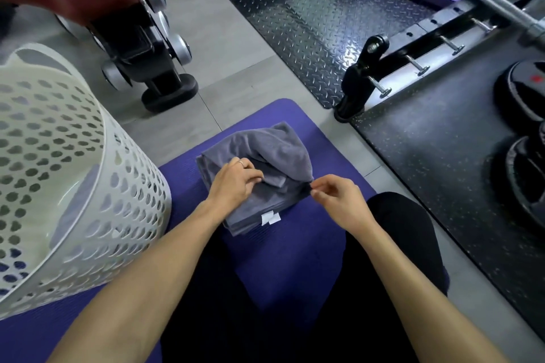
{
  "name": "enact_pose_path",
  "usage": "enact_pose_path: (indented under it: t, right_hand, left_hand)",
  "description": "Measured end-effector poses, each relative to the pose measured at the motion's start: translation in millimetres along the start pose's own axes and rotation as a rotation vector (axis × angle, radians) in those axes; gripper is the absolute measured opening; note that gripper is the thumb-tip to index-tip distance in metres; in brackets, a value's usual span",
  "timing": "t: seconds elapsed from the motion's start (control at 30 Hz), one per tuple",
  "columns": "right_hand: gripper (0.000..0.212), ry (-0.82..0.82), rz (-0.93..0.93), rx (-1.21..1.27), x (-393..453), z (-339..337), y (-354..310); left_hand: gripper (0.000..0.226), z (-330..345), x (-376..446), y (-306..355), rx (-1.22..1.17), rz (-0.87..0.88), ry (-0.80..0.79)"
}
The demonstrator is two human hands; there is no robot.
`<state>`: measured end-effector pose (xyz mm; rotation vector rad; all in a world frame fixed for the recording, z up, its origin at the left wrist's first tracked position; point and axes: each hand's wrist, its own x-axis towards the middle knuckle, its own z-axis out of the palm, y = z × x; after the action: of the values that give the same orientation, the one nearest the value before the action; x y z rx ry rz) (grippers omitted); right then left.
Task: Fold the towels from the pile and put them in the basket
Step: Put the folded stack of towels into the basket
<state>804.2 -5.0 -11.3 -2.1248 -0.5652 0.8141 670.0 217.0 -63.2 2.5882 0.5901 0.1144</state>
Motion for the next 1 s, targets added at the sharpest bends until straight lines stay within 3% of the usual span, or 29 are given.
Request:
enact_pose_path:
  t: [0.2,0.43,0.73,0.9,1.0]
  right_hand:
    - [0.011,-0.011,-0.062,-0.004,7.5,14.7,-9.6]
    - [0.018,0.003,-0.167,-0.337,12.9,69.3,4.9]
    - [0.019,0.077,-0.312,-0.693,31.9,80.8,13.4]
    - [0.023,0.096,-0.382,-0.664,40.9,79.9,16.9]
    - [0.018,0.048,-0.381,-0.434,42.2,72.4,10.4]
  left_hand:
    - [0.011,-16.5,-33.3,-9.4,-0.253,-0.086,0.131]
    - [0.012,-28.1,-40.8,-20.2,-0.297,-0.251,0.195]
    - [0.008,-30.2,-23.9,-11.8,-0.456,-0.435,0.199]
    - [0.009,-35.7,-27.0,-13.4,-0.514,-0.457,0.179]
    - [0.008,-41.0,-29.1,-10.0,-0.535,-0.457,0.158]
